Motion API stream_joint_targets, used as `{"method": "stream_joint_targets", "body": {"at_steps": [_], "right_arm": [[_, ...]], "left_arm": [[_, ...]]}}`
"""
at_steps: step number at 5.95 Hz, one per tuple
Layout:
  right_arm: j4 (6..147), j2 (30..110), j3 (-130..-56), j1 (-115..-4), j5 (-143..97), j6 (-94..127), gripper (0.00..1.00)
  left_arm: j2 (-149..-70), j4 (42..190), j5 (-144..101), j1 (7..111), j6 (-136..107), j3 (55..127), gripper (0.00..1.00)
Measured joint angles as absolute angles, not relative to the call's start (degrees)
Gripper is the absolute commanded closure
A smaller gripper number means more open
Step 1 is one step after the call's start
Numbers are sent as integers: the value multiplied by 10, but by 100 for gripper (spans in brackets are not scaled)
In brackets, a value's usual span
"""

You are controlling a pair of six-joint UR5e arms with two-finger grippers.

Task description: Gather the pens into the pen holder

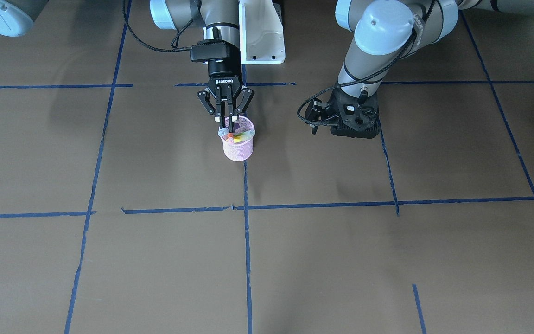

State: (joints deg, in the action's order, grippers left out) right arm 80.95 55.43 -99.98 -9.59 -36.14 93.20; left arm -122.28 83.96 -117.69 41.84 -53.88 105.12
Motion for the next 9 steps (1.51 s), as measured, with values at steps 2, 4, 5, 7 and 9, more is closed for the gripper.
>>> {"method": "stream_joint_targets", "body": {"at_steps": [2, 4, 5, 7, 9], "right_arm": [[812, 552, -1002, -94, -362, 927, 0], [822, 551, -1028, -108, -423, 873, 0], [852, 552, -1054, -133, -499, 846, 0], [926, 552, -1089, -222, -744, 797, 0], [968, 563, -1092, -354, -999, 665, 0]], "left_arm": [[-1223, 840, -1177, 418, -539, 1051, 0], [-1224, 840, -1177, 418, -539, 1054, 0], [-1224, 840, -1177, 418, -539, 1057, 0], [-1221, 839, -1177, 423, -538, 1061, 0], [-1203, 838, -1179, 450, -500, 1065, 0]]}}
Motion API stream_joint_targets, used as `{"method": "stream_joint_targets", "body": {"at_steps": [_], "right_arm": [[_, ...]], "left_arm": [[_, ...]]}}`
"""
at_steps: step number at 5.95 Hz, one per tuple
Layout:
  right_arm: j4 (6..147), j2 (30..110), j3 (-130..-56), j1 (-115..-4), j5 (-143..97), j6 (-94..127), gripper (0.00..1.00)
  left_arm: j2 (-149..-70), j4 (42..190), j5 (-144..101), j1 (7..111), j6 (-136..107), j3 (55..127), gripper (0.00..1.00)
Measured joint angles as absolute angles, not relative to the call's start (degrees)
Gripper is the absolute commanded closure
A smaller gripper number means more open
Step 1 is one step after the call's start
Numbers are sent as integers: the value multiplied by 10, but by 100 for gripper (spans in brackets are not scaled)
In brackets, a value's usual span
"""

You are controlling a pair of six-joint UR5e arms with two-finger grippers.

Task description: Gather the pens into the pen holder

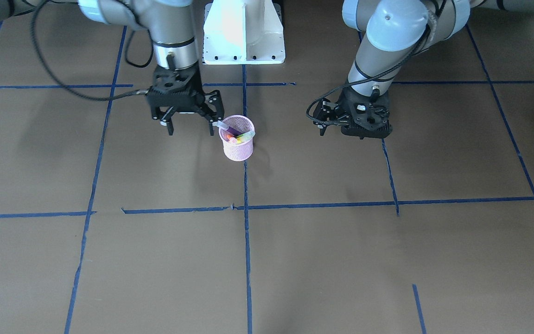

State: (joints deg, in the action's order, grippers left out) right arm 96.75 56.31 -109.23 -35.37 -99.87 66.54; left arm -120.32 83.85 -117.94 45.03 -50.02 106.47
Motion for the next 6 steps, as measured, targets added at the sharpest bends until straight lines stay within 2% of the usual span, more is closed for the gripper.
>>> {"method": "stream_joint_targets", "body": {"at_steps": [2, 6], "right_arm": [[981, 622, -1091, -492, -1167, 457, 0], [976, 838, -1065, -755, -1302, -19, 0]], "left_arm": [[-1154, 838, -1222, 532, -355, 1062, 0], [-1018, 842, -1310, 753, -8, 1013, 0]]}}
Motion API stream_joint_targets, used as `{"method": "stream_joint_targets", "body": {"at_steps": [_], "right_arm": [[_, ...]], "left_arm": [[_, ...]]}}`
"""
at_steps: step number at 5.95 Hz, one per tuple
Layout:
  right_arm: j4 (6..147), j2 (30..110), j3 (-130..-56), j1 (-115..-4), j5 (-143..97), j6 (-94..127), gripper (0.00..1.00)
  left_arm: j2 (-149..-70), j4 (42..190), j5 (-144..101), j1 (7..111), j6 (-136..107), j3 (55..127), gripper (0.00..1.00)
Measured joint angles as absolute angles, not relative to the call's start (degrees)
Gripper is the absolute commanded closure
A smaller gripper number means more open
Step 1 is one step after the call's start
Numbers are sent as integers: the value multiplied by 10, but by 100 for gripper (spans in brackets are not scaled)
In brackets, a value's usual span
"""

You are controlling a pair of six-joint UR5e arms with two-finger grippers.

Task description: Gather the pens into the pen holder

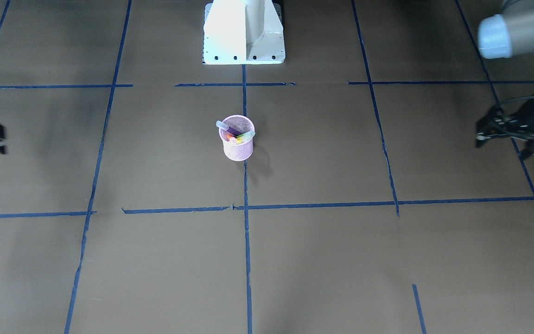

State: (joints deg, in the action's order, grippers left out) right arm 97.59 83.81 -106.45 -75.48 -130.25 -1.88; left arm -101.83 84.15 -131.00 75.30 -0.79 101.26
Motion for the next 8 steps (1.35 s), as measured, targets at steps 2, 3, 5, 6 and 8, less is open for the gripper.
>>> {"method": "stream_joint_targets", "body": {"at_steps": [2, 3, 5, 6, 8], "right_arm": [[975, 939, -1056, -870, -1321, -145, 0], [974, 980, -1056, -908, -1321, -156, 0], [971, 1016, -1064, -935, -1324, -119, 0], [968, 1020, -1068, -936, -1323, -93, 0], [966, 1022, -1067, -935, -1323, -80, 0]], "left_arm": [[-982, 845, -1324, 850, 89, 950, 0], [-979, 845, -1343, 895, 135, 907, 0], [-935, 851, -1364, 929, 166, 886, 0], [-909, 862, -1363, 931, 168, 888, 0], [-886, 880, -1336, 931, 169, 884, 0]]}}
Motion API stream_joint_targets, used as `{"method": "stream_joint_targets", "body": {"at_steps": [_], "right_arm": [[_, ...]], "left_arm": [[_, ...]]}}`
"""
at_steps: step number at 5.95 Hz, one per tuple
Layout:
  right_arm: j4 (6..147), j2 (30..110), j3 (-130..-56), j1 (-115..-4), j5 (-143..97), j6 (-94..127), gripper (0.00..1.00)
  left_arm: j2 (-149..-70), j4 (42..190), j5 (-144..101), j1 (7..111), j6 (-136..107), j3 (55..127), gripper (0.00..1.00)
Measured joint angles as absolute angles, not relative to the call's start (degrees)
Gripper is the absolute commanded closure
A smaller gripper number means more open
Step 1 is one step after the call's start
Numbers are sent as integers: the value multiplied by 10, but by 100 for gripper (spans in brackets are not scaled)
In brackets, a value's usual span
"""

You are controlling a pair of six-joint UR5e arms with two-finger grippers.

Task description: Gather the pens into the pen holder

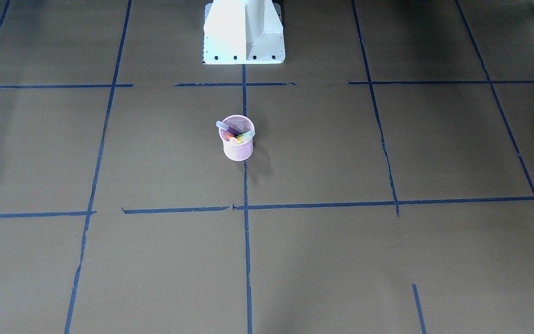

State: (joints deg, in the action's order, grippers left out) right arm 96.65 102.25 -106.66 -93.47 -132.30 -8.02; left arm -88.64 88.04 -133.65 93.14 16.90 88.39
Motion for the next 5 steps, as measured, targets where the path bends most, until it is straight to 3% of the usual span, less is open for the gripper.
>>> {"method": "stream_joint_targets", "body": {"at_steps": [5], "right_arm": [[966, 1023, -1063, -934, -1325, -81, 0]], "left_arm": [[-882, 883, -1314, 930, 172, 906, 0]]}}
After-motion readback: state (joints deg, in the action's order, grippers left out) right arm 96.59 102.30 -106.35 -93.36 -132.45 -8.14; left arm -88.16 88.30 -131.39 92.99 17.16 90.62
